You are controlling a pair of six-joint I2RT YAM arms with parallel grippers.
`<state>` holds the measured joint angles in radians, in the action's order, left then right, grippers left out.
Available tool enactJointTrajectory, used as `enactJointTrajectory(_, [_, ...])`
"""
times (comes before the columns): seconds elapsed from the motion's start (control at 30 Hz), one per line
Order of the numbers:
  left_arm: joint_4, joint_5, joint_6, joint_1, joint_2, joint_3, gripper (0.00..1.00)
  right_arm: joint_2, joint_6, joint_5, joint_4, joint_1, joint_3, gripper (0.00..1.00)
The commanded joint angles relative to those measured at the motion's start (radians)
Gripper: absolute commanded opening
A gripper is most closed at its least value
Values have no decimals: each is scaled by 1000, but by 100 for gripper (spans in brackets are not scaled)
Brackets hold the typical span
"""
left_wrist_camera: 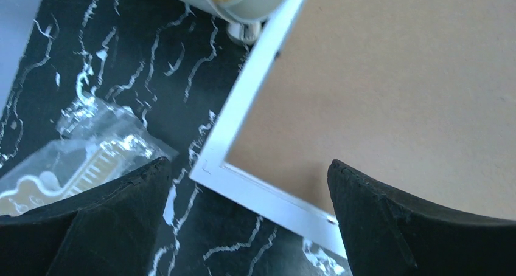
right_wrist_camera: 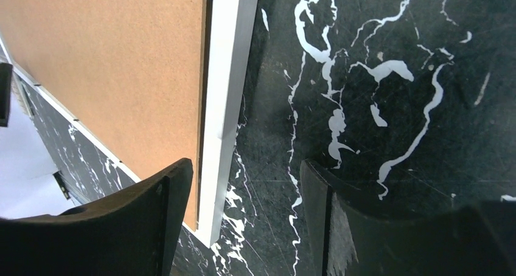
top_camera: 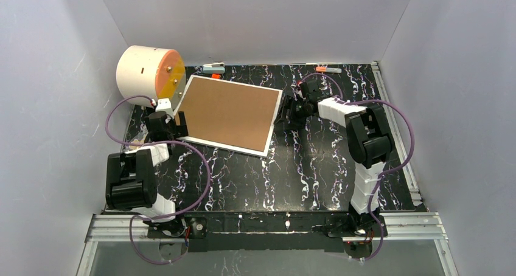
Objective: Put the photo into the frame
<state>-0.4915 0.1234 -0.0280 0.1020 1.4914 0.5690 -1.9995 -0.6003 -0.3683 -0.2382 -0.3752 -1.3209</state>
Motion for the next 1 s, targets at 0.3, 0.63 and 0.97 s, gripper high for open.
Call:
enactJointTrajectory(0.3, [-53,-245,-56,113,176,144,98,79,30,80,-42,1,37,73])
enactJointTrajectory(0.63, [172,-341,-234,117,246,261,98,123,37,132,-41,0,59,73])
enactJointTrajectory(0.97, [297,-448,-165,117,148,206,99,149,37,157,-48,2,49,73])
